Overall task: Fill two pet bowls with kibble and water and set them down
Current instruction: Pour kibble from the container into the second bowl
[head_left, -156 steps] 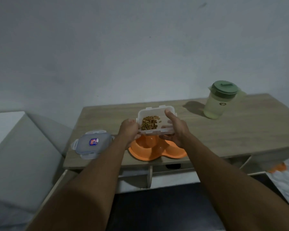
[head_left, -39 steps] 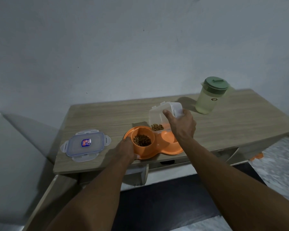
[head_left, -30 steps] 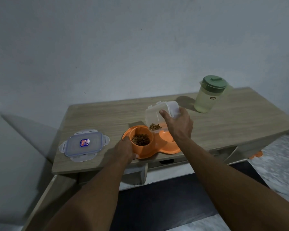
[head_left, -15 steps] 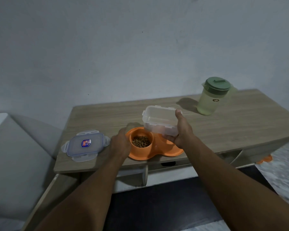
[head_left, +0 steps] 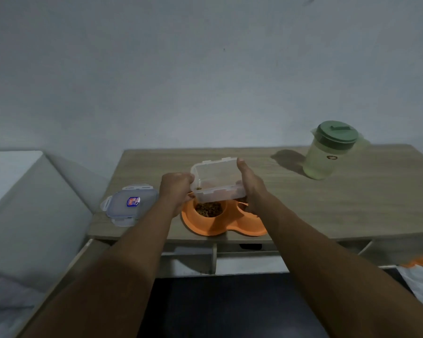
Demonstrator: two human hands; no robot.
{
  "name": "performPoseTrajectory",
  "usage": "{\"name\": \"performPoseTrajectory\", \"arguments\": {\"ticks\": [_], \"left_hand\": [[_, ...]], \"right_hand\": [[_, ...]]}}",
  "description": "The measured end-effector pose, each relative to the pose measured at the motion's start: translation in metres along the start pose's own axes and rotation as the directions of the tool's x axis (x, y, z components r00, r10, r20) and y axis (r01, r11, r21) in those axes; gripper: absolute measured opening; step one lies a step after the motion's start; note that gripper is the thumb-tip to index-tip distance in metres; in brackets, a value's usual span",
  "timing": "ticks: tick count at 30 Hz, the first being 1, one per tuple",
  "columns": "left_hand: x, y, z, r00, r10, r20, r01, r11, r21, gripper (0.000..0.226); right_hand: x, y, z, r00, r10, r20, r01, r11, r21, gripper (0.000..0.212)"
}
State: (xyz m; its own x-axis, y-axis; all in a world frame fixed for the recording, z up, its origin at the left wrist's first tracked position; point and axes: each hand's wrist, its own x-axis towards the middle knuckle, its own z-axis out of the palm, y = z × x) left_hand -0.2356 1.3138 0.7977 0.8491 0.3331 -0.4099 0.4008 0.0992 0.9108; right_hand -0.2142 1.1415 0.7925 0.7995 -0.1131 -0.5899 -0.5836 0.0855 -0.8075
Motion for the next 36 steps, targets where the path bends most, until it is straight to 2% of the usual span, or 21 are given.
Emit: {"name": "performPoseTrajectory", "arguments": {"ticks": [3, 8, 9, 12, 13, 16, 20, 24, 28, 30, 36], "left_hand": [[0.004, 0.002, -0.017, 0.997, 0.026, -0.070, -0.024, 0.999, 0.035, 0.019], [0.034, 0.013, -0.060, 0.970, 0.096, -0.226, -0.069, 0.990, 0.123, 0.009], [0.044, 0.015, -0.071, 0.964, 0.101, -0.245, -0.074, 0.990, 0.117, 0.007], [0.068, 0.024, -0.104, 0.958, 0.109, -0.264, -0.097, 0.994, 0.059, 0.006], [0.073, 0.029, -0.115, 0.961, 0.110, -0.253, -0.101, 0.994, 0.049, 0.006], [0.089, 0.038, -0.142, 0.981, 0.090, -0.171, -0.091, 0.996, 0.005, 0.026], [0.129, 0.040, -0.181, 0.998, 0.054, -0.033, -0.056, 0.997, -0.052, 0.033], [0.166, 0.028, -0.207, 0.999, 0.033, 0.014, -0.031, 0.995, -0.097, 0.034], [0.192, 0.012, -0.209, 0.998, -0.005, 0.070, 0.013, 0.993, -0.117, 0.028], [0.207, 0.001, -0.208, 0.994, -0.030, 0.107, 0.039, 0.996, -0.085, 0.032], [0.231, -0.012, -0.206, 0.990, -0.064, 0.123, 0.076, 0.993, -0.095, 0.049]], "right_hand": [[0.001, 0.000, 0.019, 0.999, -0.042, 0.032, 0.043, 0.999, -0.027, 0.082], [0.011, -0.004, 0.068, 0.991, -0.125, 0.042, 0.125, 0.992, -0.013, 0.094], [0.010, -0.006, 0.079, 0.989, -0.136, 0.050, 0.138, 0.990, -0.032, 0.085], [0.003, -0.012, 0.115, 0.981, -0.162, 0.109, 0.166, 0.986, -0.028, 0.036], [0.006, -0.012, 0.128, 0.981, -0.161, 0.106, 0.166, 0.986, -0.031, 0.027], [0.013, -0.009, 0.169, 0.979, -0.189, 0.076, 0.192, 0.981, -0.034, 0.017], [0.035, -0.001, 0.227, 0.972, -0.234, 0.003, 0.233, 0.967, -0.106, 0.030], [0.066, 0.017, 0.265, 0.960, -0.270, -0.079, 0.250, 0.947, -0.203, 0.033], [0.094, 0.026, 0.277, 0.959, -0.242, -0.150, 0.194, 0.941, -0.278, 0.033], [0.096, 0.024, 0.281, 0.959, -0.227, -0.167, 0.168, 0.937, -0.307, 0.034], [0.097, 0.022, 0.285, 0.941, -0.299, -0.160, 0.206, 0.878, -0.432, 0.035]]}}
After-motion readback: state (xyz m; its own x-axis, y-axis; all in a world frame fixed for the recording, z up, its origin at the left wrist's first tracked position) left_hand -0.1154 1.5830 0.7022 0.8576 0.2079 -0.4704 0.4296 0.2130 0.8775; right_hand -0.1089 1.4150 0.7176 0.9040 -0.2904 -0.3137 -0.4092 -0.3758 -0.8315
